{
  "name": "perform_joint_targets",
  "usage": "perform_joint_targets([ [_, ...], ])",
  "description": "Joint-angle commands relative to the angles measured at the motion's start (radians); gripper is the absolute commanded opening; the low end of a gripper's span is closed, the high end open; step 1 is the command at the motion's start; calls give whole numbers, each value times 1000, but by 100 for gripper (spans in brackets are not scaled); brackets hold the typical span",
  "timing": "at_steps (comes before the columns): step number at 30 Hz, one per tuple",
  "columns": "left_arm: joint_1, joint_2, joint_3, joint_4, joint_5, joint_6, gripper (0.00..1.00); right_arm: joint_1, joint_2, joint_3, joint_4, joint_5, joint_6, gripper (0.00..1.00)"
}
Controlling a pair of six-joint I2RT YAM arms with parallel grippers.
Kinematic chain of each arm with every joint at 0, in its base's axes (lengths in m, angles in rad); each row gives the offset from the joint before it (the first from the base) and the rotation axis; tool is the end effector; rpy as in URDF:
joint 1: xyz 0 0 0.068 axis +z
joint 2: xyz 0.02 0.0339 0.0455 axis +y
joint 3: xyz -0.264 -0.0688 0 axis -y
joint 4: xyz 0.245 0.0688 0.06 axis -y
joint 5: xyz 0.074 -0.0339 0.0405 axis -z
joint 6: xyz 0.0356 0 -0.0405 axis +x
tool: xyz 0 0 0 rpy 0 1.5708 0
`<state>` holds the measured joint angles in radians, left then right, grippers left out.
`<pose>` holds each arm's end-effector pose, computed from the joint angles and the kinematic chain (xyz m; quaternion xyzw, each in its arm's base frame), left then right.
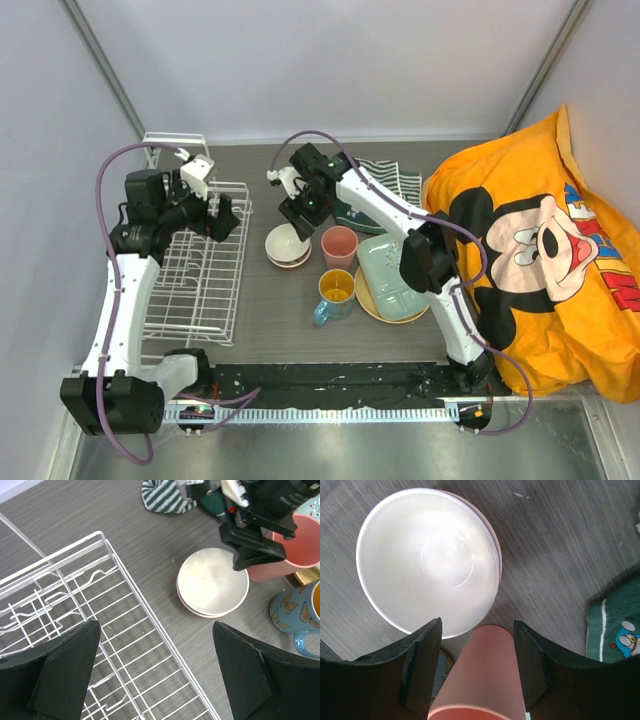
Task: Unload the mixed dishes from the dish rack
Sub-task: Place the bowl at the center of the board, then reset both arms
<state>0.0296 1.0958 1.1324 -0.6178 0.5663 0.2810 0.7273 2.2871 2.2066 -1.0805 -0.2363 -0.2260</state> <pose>0.2293 -0.0123 0.3601 0.2376 0.8217 -0.1724 0.4885 0.3572 0.3291 0.2531 -0.4674 0.8529 0.1619 0.1671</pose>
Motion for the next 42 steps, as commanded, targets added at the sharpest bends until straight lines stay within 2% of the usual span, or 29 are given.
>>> perform_joint_targets([
  [1,6,-39,-10,70,-61,-49,100,6,-135,41,25,38,-9,64],
  [5,4,-62,-45,156,-120,-115,100,6,-208,21,60,104,-9,64],
  [8,6,-74,-72,214,-161,-160,100,6,-302,-56,152,193,-21,64],
  [11,6,-79,-82,256,-206,-184,100,-5,-405,-169,278,285,-26,72],
  [13,4,-73,-80,277,-233,-203,100,-31,-480,-255,378,304,-16,78],
  [18,6,-54,-56,319,-327,-236,100,-130,-600,-410,572,331,36,84],
  [20,4,-53,-57,360,-345,-255,100,-193,-649,-456,629,348,66,88],
  [24,6,-33,-42,389,-356,-304,100,-288,-736,-628,848,414,123,97],
  [30,4,19,-36,429,-358,-353,100,-350,-879,-869,1127,523,168,99],
  [38,6,56,-65,604,-387,-370,100,-350,-910,-906,1133,554,137,99],
  [42,4,75,-63,662,-391,-390,100,-350,-908,-938,1125,519,134,99],
])
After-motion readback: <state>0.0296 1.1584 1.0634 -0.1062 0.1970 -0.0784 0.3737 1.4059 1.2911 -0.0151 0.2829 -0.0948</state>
